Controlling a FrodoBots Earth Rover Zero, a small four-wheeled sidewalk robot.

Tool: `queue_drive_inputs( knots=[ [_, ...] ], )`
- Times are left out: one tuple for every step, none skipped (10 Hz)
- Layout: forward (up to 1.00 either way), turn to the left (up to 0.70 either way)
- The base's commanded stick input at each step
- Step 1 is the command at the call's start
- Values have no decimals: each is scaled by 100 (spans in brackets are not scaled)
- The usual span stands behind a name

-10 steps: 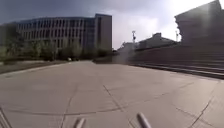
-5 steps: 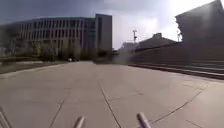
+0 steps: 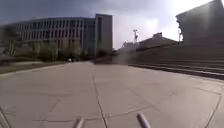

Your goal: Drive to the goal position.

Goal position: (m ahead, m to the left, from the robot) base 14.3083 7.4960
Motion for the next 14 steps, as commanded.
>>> queue_drive_inputs(
  knots=[
    [100,0],
    [100,0],
    [100,0],
    [100,27],
    [100,27],
    [100,27],
    [100,26],
    [100,20],
    [100,15],
    [100,9],
    [100,4],
    [100,0],
    [100,0],
    [100,0]
  ],
)
